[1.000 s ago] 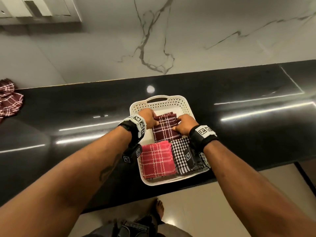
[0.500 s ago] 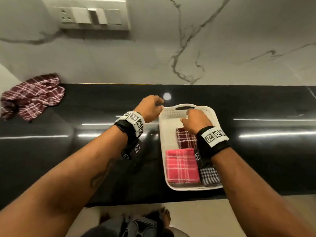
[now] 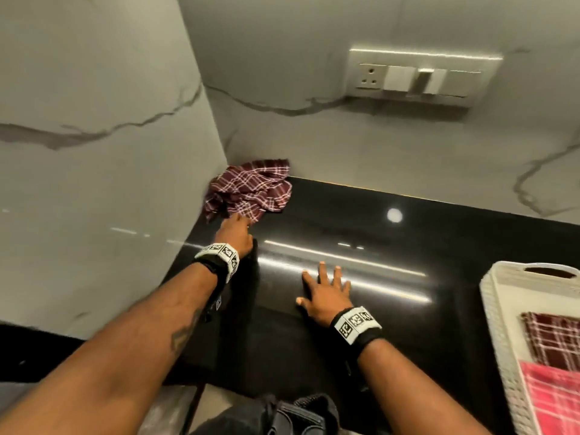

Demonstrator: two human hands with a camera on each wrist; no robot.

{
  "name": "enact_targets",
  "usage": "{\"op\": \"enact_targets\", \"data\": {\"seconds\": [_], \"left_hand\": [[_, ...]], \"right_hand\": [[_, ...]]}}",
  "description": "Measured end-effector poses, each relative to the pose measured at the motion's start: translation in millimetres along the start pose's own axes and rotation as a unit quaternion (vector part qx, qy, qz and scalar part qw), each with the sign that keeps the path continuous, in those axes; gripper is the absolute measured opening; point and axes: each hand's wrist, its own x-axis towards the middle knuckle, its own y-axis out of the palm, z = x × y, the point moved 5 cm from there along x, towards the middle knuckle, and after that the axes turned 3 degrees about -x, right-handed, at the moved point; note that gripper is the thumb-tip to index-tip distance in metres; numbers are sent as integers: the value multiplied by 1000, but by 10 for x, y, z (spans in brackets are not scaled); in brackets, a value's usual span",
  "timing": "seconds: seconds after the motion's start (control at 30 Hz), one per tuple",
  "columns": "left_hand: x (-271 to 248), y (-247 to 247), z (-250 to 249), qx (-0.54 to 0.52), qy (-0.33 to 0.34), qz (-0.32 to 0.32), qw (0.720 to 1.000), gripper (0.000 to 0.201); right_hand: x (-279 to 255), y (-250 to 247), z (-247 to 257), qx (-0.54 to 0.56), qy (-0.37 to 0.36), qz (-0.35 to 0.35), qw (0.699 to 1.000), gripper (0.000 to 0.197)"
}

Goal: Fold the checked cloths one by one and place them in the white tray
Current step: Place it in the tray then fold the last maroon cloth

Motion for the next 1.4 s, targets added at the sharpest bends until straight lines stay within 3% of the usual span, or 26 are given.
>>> {"op": "enact_targets", "data": {"seconds": [0.1,0.23,0.33,0.53,0.63,0.67,0.77,0.87,0.97,1.03,1.1,1.17,1.2,1.27,1.33,1.4], "left_hand": [[261,-21,201,54,59,13,997,53],[461,136,216,77,120,105,984,55],[283,198,130,72,135,71,986,47],[-619,375,-7,63,178,-2,982,23],[-615,276,2,56,185,-49,980,9],[-563,250,-4,55,199,-62,977,18],[-383,275,-71,75,257,-7,964,42],[-304,296,-98,99,294,55,949,41],[-266,260,-116,94,292,46,951,34],[-273,229,-160,70,289,42,954,22],[-283,159,-228,16,295,33,955,17],[-302,56,-275,-40,300,27,953,11],[-313,1,-280,-65,302,34,951,9],[-328,-105,-248,-91,303,51,947,7],[-316,-217,-195,-93,302,53,947,11],[-285,-313,-133,-85,289,53,952,16]], "right_hand": [[24,110,28,-18,27,6,999,82],[23,87,15,-3,31,12,999,82],[28,65,19,4,39,19,999,82],[36,-2,75,19,63,-4,998,75],[45,-25,85,20,75,-7,997,74],[43,-23,89,21,76,-5,997,75],[35,-28,93,23,78,-4,997,75],[39,-27,113,28,89,6,996,75],[105,-123,167,26,94,15,995,66],[153,-268,261,18,74,-35,997,58],[191,-437,378,24,16,-122,992,70],[220,-577,506,-22,-68,-163,984,80],[240,-620,558,-47,-104,-161,980,74],[255,-728,587,-53,-133,-171,975,44],[208,-930,525,-4,-104,-230,967,16],[134,-1133,431,52,-73,-291,952,10]]}}
